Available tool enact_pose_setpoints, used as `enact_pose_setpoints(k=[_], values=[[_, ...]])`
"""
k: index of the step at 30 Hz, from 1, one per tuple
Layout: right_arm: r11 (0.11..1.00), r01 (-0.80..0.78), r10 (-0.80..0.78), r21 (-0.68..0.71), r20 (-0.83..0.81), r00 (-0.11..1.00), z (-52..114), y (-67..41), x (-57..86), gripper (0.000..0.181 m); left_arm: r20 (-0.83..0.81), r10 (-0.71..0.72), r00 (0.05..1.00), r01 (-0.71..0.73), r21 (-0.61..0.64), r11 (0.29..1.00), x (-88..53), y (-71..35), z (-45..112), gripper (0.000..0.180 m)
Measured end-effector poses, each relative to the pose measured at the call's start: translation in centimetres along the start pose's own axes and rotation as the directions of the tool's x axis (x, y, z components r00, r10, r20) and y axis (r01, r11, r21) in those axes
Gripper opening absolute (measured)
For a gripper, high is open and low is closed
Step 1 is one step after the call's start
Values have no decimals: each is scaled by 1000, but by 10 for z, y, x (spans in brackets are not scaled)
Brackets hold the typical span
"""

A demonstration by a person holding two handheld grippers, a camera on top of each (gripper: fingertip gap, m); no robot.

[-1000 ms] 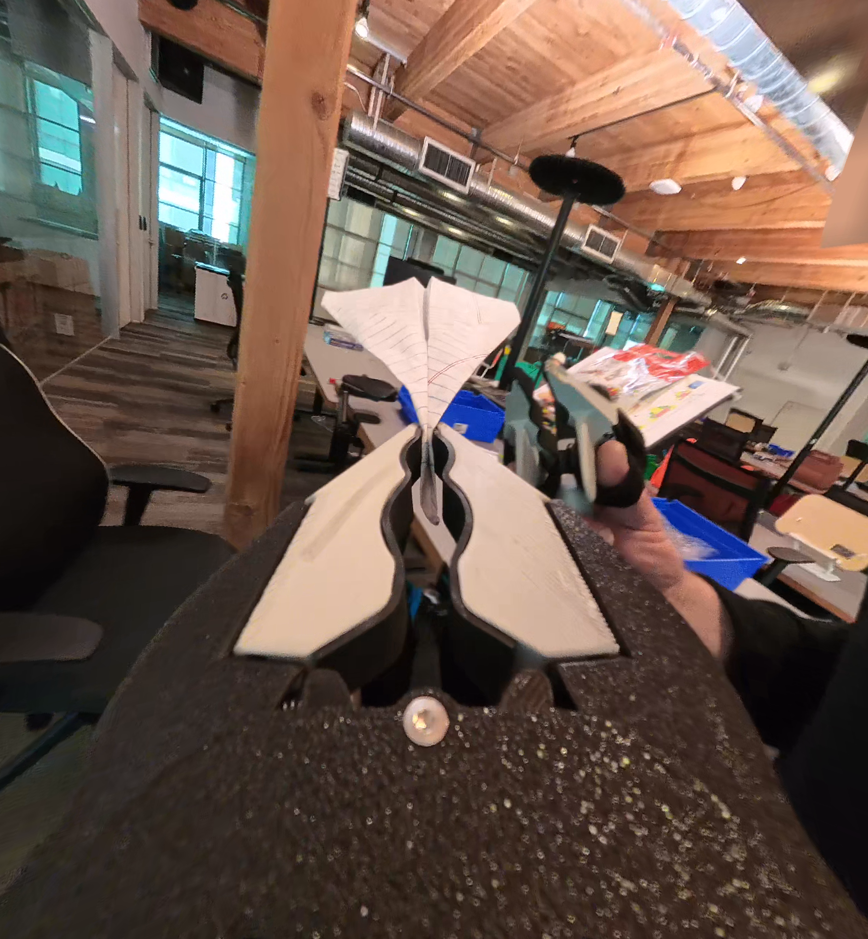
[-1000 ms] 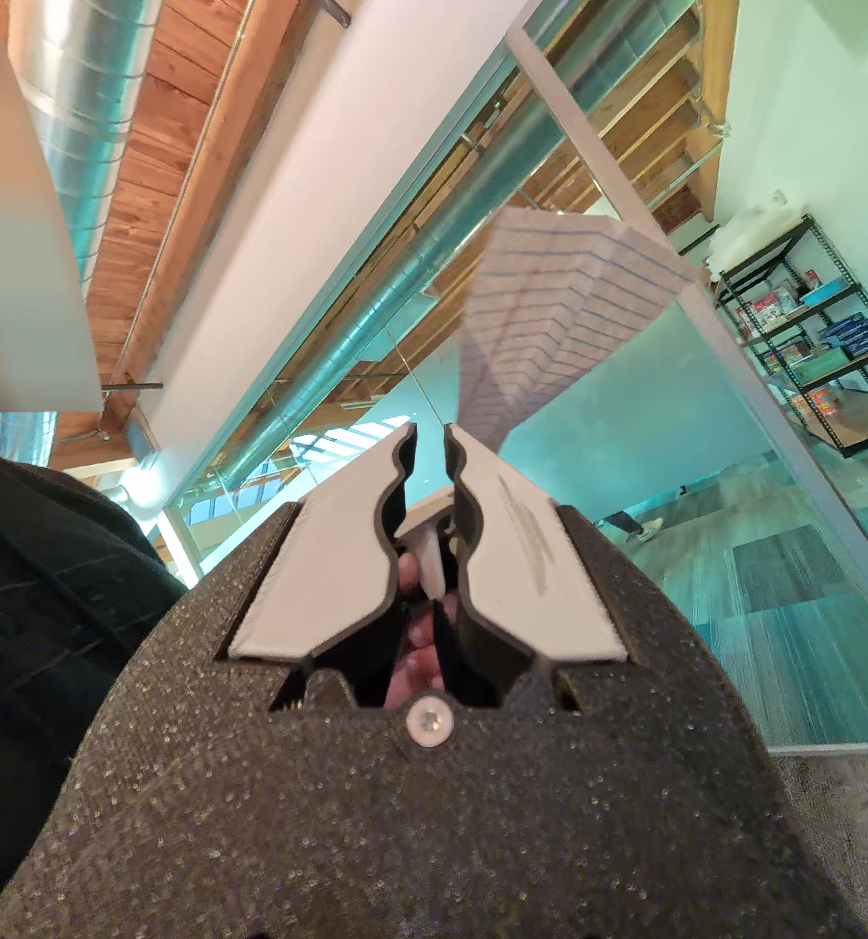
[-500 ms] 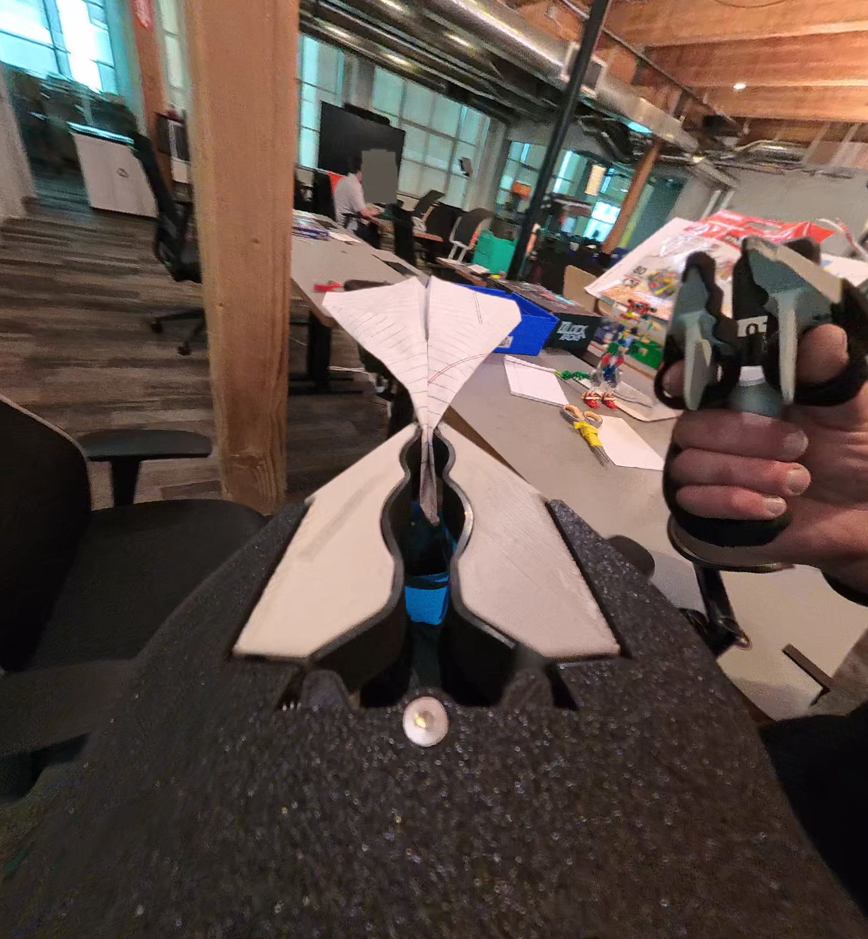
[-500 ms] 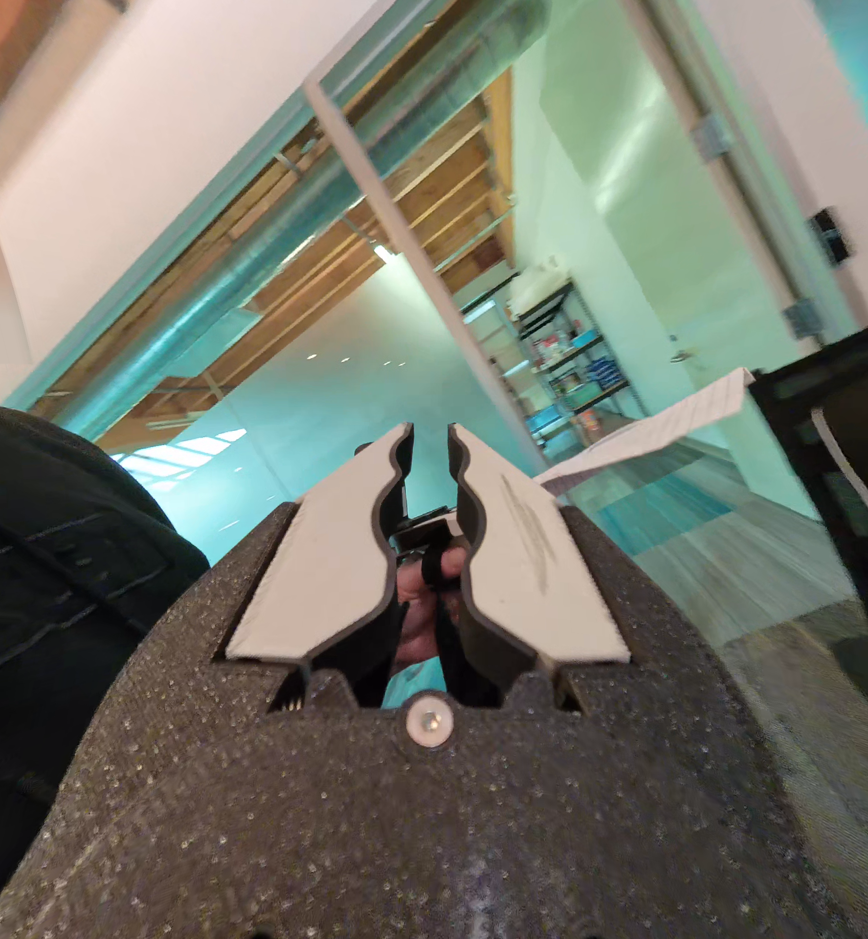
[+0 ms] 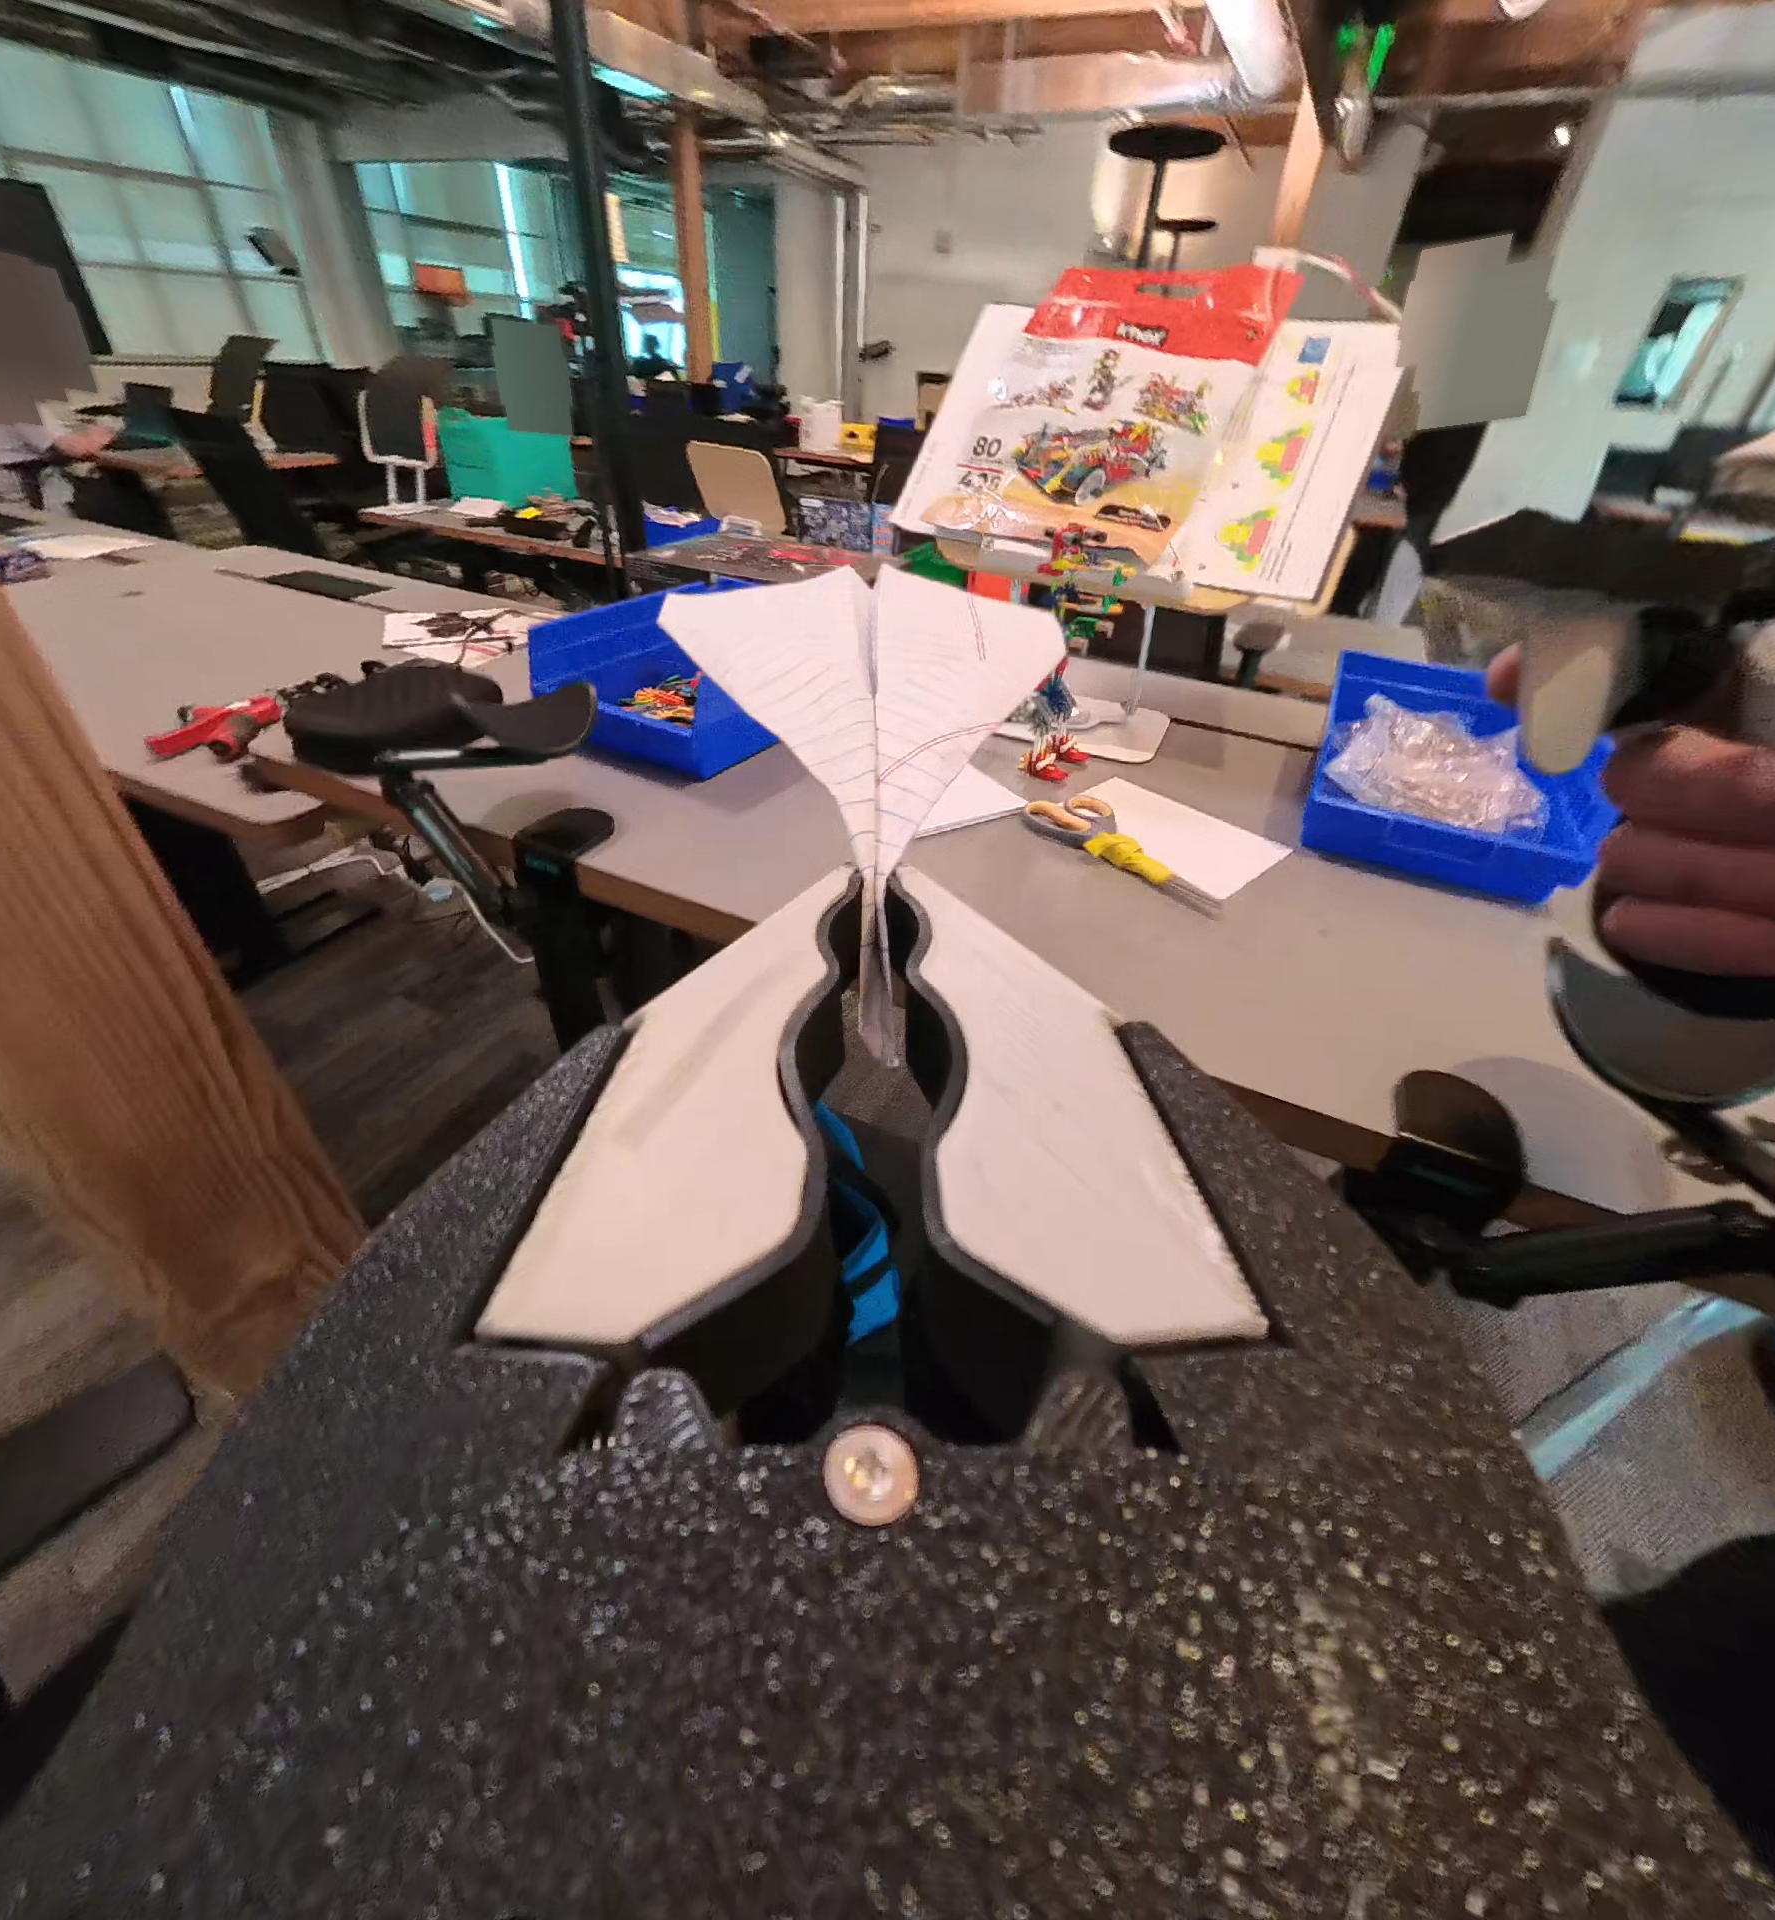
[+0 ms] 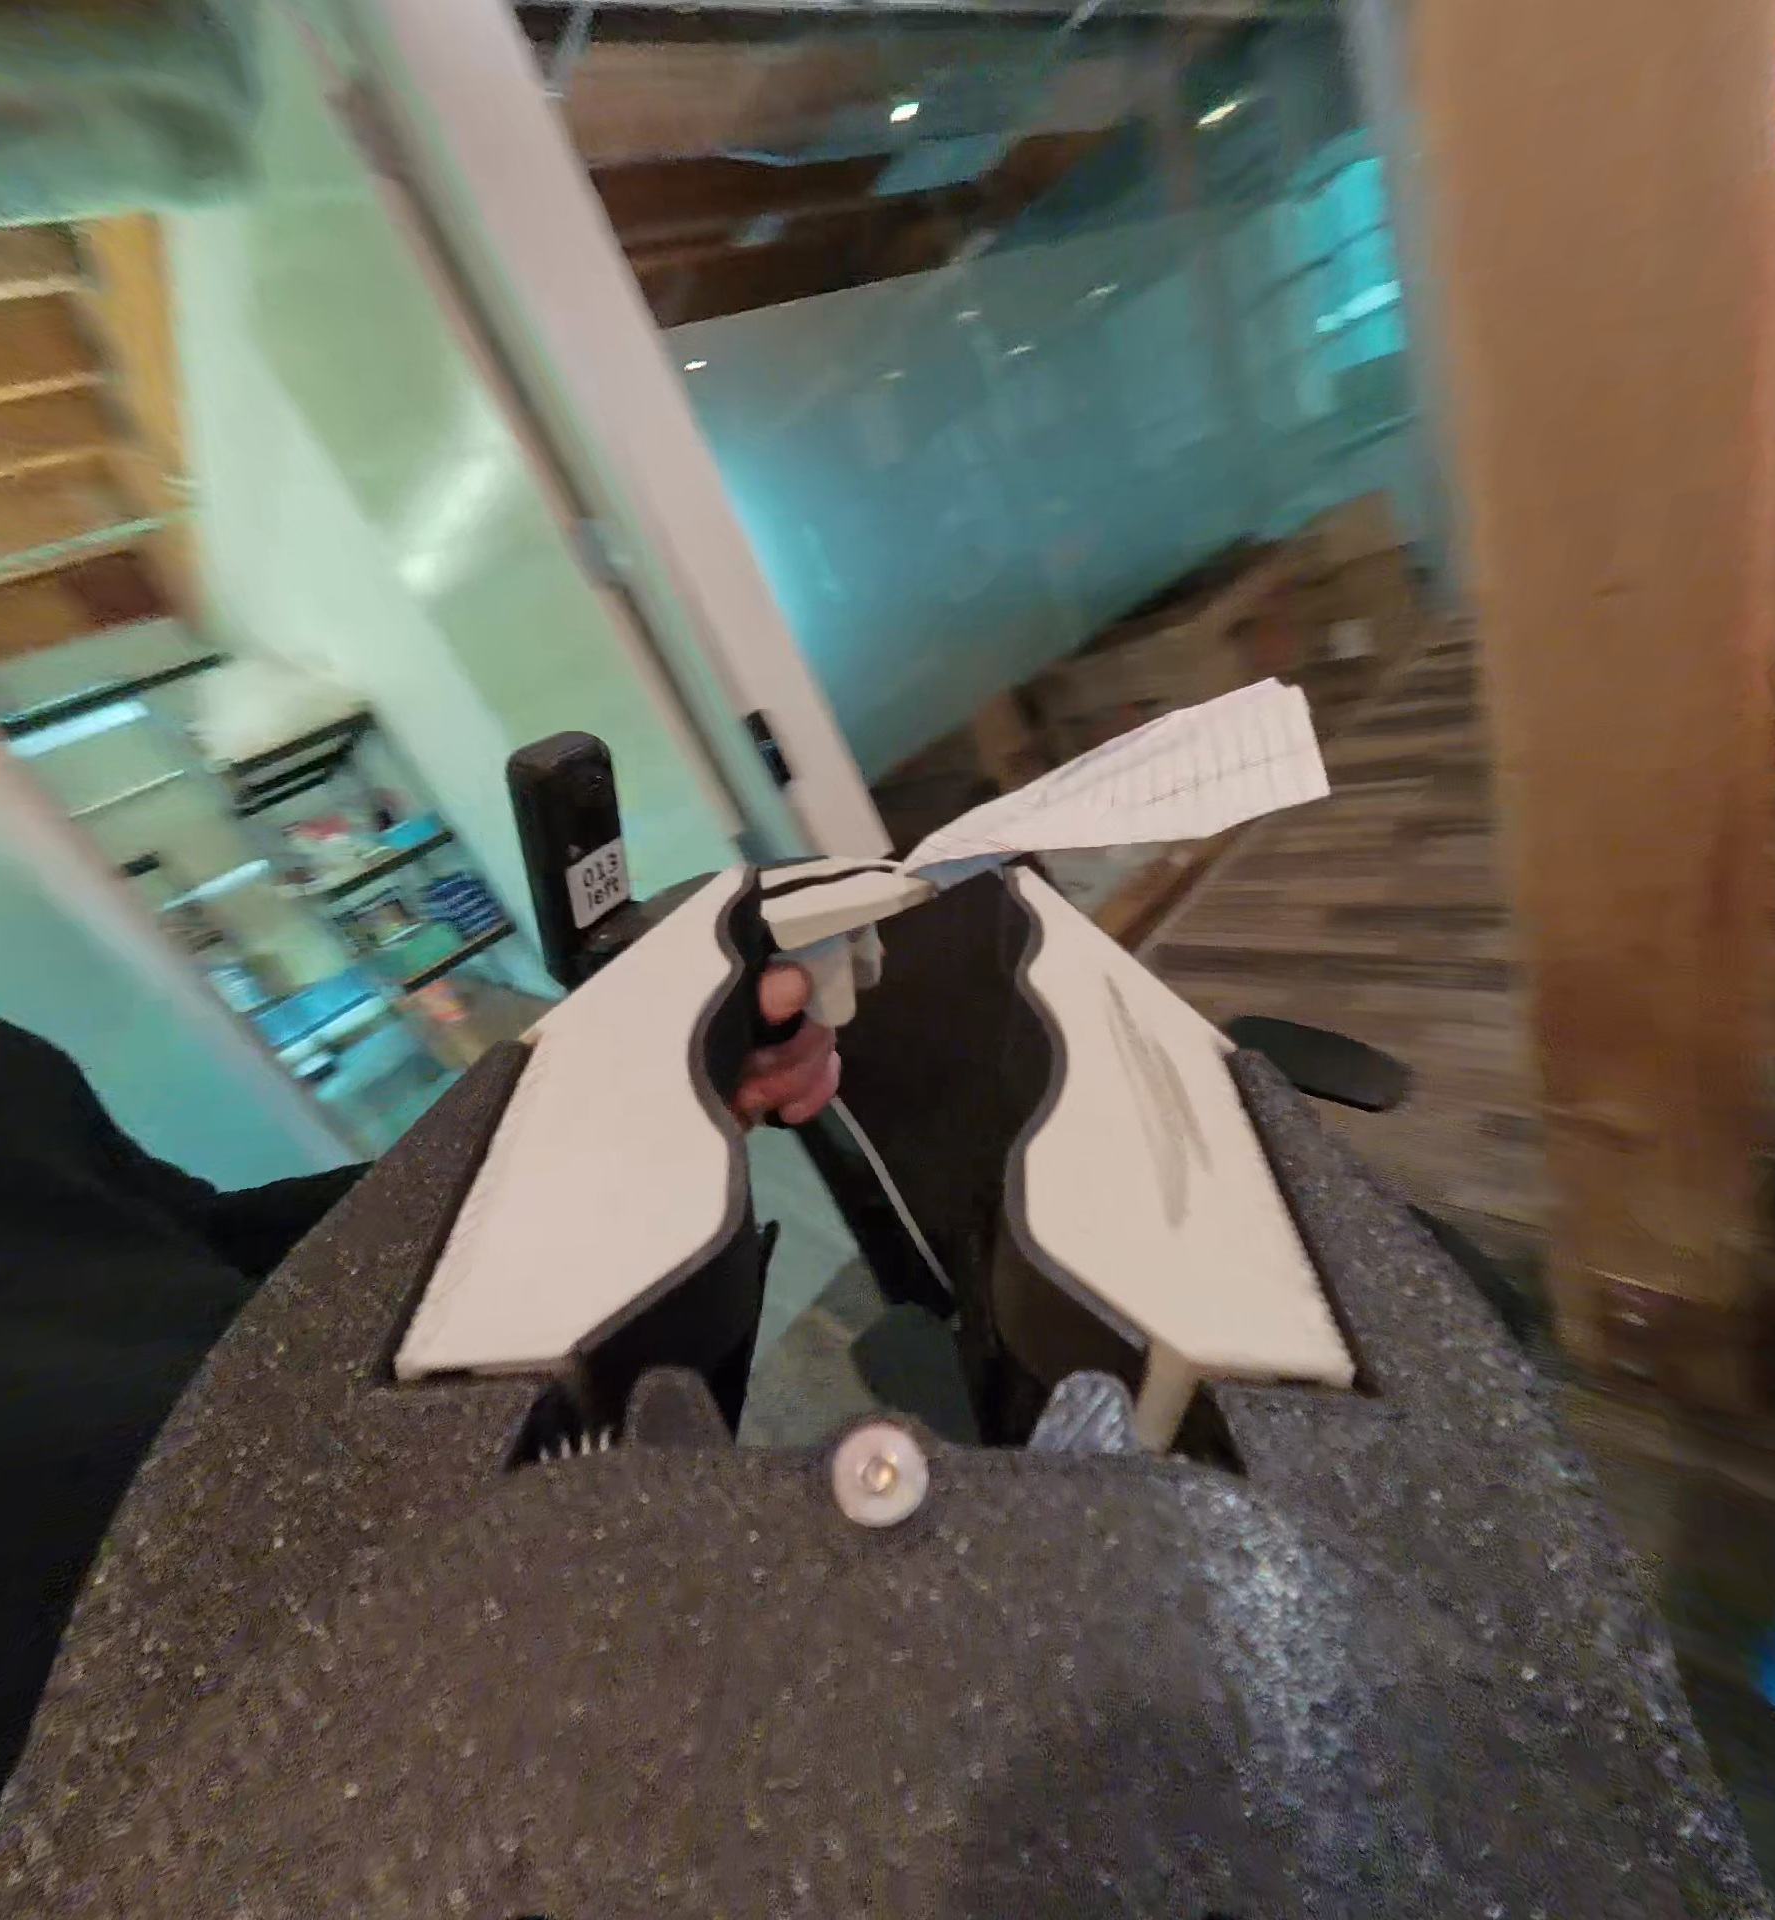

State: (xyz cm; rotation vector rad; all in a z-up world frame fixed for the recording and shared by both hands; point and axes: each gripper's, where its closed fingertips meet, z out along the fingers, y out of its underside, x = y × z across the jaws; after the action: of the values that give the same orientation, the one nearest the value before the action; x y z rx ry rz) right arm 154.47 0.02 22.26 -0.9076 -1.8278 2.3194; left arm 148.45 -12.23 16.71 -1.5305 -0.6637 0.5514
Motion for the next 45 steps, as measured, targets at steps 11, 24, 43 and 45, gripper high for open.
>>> enact_pose_setpoints(k=[11,24,43,45], values=[[992,108,-75,62,-390,918,-75,-48,129,62,-349,121,929,-111,48,993,43,-12,183,1],[975,108,23,194,-573,819,-185,-104,239,61,-655,162,738,-272,-70,960,149,45,367,1],[955,186,163,230,-934,317,-273,-75,274,61,-811,102,577,-538,-283,794,126,182,514,53],[940,184,225,288,-926,303,-258,-74,286,61,-835,132,534,-622,-283,730,96,197,530,54]])
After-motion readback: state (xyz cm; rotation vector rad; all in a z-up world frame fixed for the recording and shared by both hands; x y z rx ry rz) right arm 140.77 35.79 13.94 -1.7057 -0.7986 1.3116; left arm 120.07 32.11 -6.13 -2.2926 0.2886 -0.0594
